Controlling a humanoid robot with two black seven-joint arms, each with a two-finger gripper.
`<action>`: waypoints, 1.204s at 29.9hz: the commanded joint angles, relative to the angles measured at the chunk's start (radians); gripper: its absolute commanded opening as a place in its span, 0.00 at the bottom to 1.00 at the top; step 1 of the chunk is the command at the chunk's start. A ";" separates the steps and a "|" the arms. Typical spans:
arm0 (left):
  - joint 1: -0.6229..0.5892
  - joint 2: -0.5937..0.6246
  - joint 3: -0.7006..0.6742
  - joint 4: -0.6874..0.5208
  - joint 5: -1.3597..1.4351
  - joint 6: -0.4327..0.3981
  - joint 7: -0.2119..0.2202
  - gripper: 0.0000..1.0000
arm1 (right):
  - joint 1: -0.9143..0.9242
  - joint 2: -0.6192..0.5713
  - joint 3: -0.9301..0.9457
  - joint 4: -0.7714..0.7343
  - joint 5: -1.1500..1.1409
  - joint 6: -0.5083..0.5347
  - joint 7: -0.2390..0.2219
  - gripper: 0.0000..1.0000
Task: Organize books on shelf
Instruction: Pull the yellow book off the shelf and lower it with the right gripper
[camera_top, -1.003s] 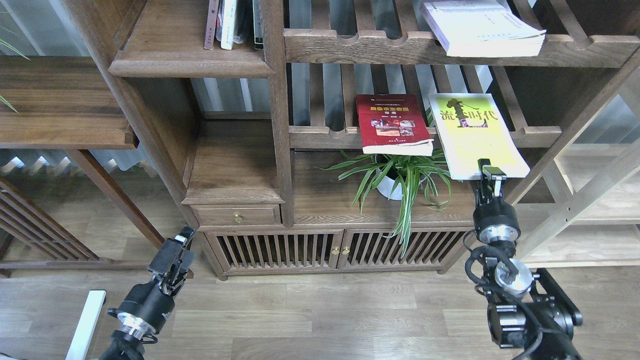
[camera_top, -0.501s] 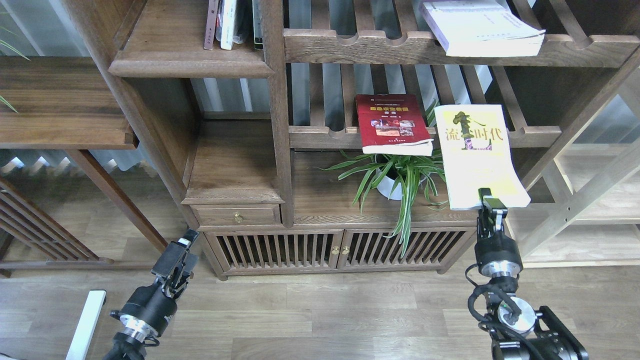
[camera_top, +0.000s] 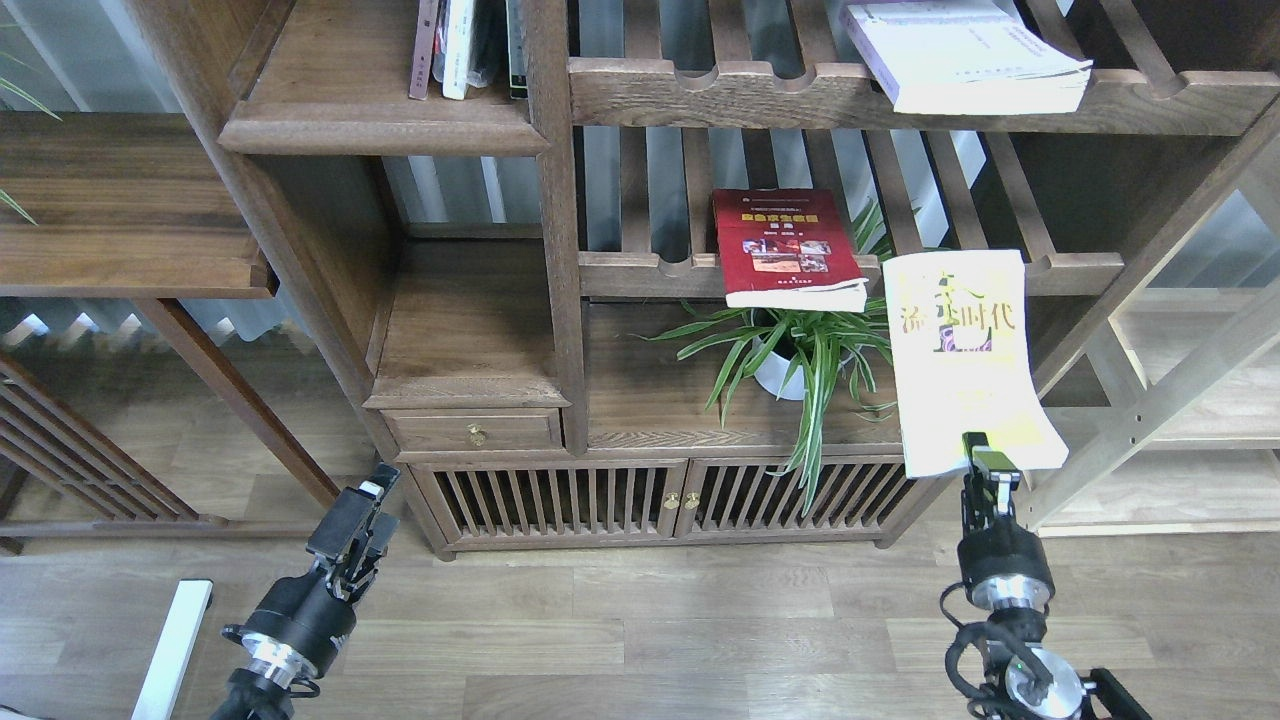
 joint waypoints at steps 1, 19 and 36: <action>0.002 -0.002 0.003 0.000 0.000 0.000 0.000 0.99 | -0.041 0.003 -0.001 0.003 0.001 0.000 -0.001 0.03; 0.043 0.018 0.062 0.034 -0.008 0.000 -0.008 0.99 | -0.139 0.035 -0.155 0.046 0.003 0.000 -0.001 0.02; 0.027 0.150 0.245 0.011 -0.181 0.000 -0.023 0.99 | -0.170 0.039 -0.363 0.120 -0.034 0.000 -0.008 0.03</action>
